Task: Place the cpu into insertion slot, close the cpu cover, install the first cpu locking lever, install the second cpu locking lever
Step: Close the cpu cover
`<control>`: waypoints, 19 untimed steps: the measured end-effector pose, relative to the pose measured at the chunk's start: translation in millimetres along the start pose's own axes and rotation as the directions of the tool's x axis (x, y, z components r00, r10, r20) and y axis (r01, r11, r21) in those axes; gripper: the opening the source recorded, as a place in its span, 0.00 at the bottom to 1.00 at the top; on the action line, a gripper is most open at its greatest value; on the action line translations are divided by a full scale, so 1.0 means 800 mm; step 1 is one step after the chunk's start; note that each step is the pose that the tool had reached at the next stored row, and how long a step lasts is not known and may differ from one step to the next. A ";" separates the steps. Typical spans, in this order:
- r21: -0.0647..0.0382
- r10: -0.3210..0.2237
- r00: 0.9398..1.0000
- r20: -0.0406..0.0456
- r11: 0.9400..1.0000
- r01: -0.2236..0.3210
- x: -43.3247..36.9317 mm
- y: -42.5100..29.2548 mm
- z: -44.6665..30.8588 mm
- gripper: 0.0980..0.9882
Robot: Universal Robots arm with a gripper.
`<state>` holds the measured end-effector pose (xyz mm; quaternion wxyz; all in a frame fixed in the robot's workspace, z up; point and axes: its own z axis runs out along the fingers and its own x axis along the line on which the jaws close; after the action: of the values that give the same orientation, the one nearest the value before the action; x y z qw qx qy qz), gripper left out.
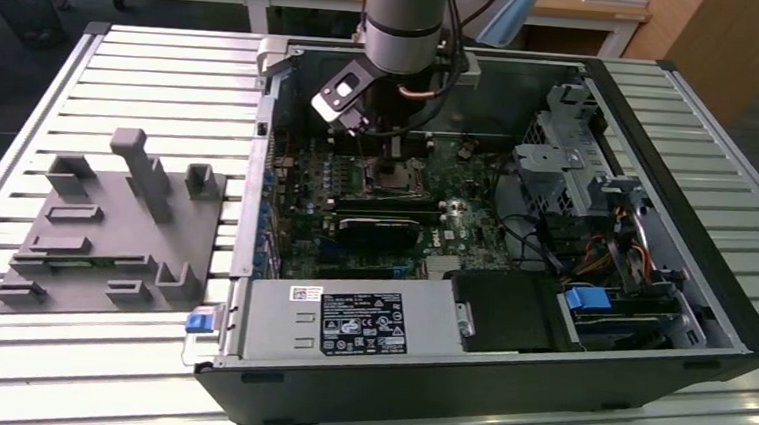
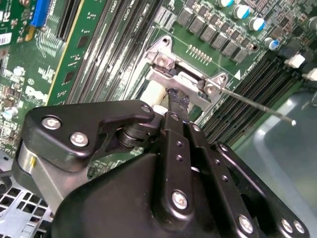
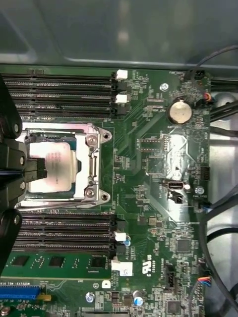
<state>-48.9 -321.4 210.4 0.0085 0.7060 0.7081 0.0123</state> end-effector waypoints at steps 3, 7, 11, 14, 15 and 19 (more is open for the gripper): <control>0.000 0.000 1.000 0.000 1.000 0.000 0.000 -0.0030 0.0029 0.01; 0.000 0.000 1.000 0.000 1.000 0.000 0.000 -0.0035 0.0073 0.01; 0.000 0.000 1.000 0.000 1.000 0.000 0.000 -0.0038 0.0113 0.01; 0.001 0.000 1.000 0.001 1.000 0.000 0.000 -0.0040 0.0134 0.01; 0.001 0.000 1.000 0.001 1.000 0.000 0.000 -0.0040 0.0135 0.01; 0.000 0.000 1.000 -0.002 1.000 0.000 0.000 -0.0016 0.0140 0.01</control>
<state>-49.9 -321.4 199.2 0.0078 0.7060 0.7081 0.0130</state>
